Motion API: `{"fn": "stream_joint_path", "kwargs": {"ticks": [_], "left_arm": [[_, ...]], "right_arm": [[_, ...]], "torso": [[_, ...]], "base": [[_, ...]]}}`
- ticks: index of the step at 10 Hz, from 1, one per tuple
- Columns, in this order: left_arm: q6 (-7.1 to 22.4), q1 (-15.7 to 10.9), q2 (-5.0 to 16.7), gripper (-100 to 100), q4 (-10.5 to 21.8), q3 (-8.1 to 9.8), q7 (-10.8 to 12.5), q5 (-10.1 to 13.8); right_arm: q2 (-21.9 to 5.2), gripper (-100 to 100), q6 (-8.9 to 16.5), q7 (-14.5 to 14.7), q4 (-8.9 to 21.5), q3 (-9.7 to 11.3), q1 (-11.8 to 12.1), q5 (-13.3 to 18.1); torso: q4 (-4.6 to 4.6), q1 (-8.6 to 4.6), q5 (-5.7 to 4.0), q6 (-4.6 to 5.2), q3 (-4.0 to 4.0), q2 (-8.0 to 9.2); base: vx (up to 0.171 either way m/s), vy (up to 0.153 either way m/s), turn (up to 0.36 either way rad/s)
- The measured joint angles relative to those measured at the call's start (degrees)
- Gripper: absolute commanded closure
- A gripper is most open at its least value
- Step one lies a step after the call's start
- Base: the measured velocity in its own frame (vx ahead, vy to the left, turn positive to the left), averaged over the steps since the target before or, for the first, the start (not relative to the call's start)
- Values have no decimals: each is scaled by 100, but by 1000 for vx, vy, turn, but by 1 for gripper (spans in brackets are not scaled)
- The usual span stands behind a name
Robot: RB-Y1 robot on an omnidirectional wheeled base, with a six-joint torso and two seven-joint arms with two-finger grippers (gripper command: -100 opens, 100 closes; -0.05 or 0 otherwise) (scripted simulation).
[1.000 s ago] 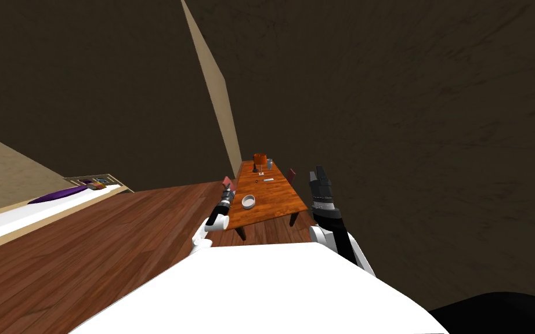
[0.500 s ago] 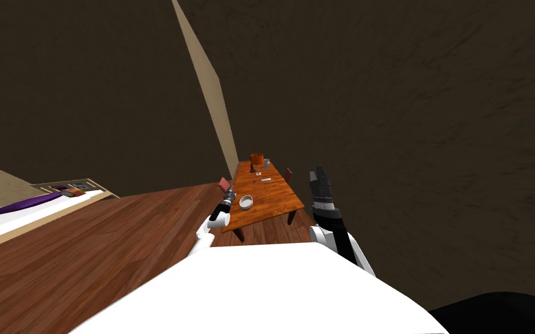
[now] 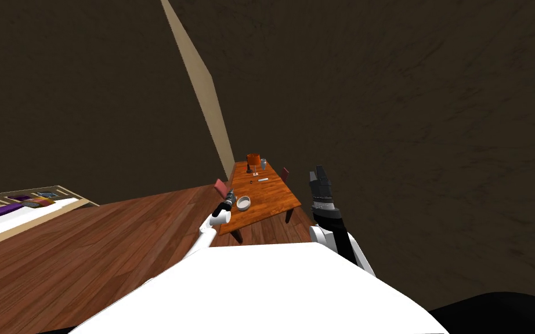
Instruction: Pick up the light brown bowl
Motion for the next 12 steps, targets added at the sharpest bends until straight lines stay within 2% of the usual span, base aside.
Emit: {"fn": "stream_joint_path", "kwargs": {"ticks": [1,3,7,12], "left_arm": [[151,-113,2,-100,112,6,-11,66],[239,-232,-4,-100,419,10,-15,109],[600,-576,83,-100,952,8,10,304],[852,-854,182,-100,1647,-63,45,523]], "right_arm": [[0,0,0,0,0,0,0,0],[0,0,0,0,0,0,0,0],[0,0,0,0,0,0,0,0],[0,0,0,0,0,0,1,0]], "torso": [[1,-1,-1,3,0,0],[0,0,0,-1,-1,-2],[0,-1,0,3,-1,-3],[-1,1,0,-3,-1,-2]], "base": [[-5,8,-81],[-3,3,-63],[-1,7,-76],[-1,7,-60]]}}
